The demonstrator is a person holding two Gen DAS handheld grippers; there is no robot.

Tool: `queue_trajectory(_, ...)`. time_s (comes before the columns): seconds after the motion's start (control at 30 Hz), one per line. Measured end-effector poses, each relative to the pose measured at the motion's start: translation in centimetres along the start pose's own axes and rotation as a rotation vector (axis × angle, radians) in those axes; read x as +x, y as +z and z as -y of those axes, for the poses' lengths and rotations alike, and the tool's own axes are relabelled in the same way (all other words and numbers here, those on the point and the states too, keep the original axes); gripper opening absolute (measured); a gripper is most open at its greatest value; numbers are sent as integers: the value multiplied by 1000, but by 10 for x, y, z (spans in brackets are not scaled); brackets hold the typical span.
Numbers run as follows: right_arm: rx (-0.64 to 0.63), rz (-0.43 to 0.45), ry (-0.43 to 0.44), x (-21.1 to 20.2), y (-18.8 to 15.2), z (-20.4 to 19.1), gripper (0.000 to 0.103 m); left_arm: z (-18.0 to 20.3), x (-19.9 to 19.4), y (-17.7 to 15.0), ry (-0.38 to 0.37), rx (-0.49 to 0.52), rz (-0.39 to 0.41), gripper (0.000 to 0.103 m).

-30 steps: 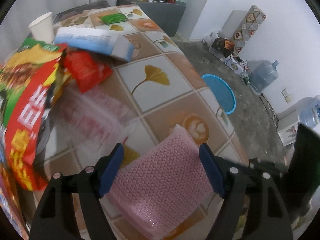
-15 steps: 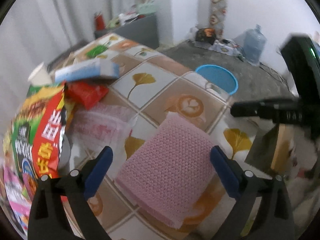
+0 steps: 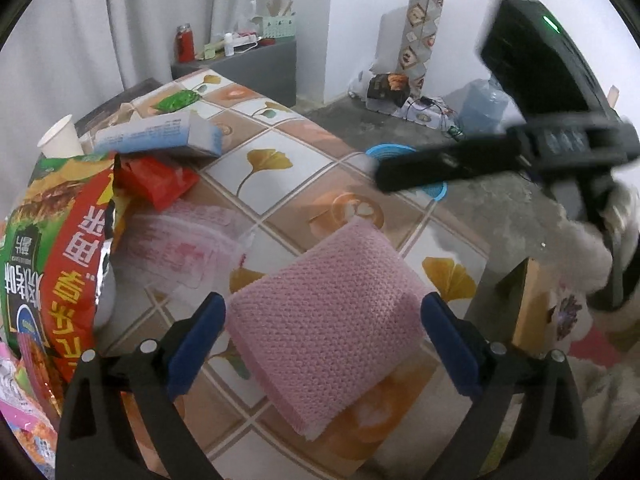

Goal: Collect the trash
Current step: 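Grasp the pink bubble-wrap pouch with the left gripper while the right gripper grasps the white-blue box, then carry the pink pouch and white-blue box to the blue wastebasket and release both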

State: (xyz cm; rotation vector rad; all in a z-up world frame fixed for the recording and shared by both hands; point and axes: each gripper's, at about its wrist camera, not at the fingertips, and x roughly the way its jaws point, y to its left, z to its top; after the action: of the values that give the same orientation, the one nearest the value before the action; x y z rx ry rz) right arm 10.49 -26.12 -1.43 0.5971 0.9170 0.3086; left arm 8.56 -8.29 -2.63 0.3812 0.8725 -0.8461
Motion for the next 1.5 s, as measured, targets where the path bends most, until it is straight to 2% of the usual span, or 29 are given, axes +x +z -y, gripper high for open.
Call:
queue_trajectory(0.13, -27, -60, 53, 24, 26, -9, 49, 9, 4, -3, 12, 42, 7, 96)
queue_trajectory(0.23, -53, -57, 32, 33, 43, -15, 49, 12, 3, -4, 3, 44, 18, 96)
queue_trajectory(0.37, -176, -9, -70, 37, 61, -29, 49, 19, 2, -8, 17, 58, 39, 93)
queue_trajectory(0.43, -298, 31, -171, 41, 69, -42, 49, 23, 0, -10, 32, 72, 50, 92)
queue_trajectory(0.53, -465, 51, -230, 52, 79, -58, 49, 26, -2, -13, 39, 76, 53, 90)
queue_trajectory(0.7, -621, 36, -300, 84, 92, -69, 49, 15, -4, -16, 12, -30, 50, 84)
queue_trajectory(0.8, -665, -9, -309, 107, 98, -70, 49, 2, -7, -18, -12, -122, 54, 73)
queue_trajectory(0.87, -703, -34, -337, 121, 97, -71, 49, -9, -9, -21, -39, -203, 56, 62)
queue_trajectory(0.9, -715, -33, -354, 124, 95, -73, 49, -14, -9, -23, -51, -239, 56, 60)
queue_trajectory(1.0, -723, -26, -380, 126, 93, -72, 46, -28, -10, -30, -77, -336, 46, 58)
queue_trajectory(1.23, -647, 10, -365, 109, 97, -66, 39, -35, -25, -39, -84, -388, 68, 59)
queue_trajectory(1.37, -553, 40, -327, 94, 101, -57, 34, -48, -18, -42, -143, -479, 39, 59)
queue_trajectory(1.5, -451, 71, -295, 80, 99, -46, 33, -60, -2, -41, -173, -582, 0, 59)
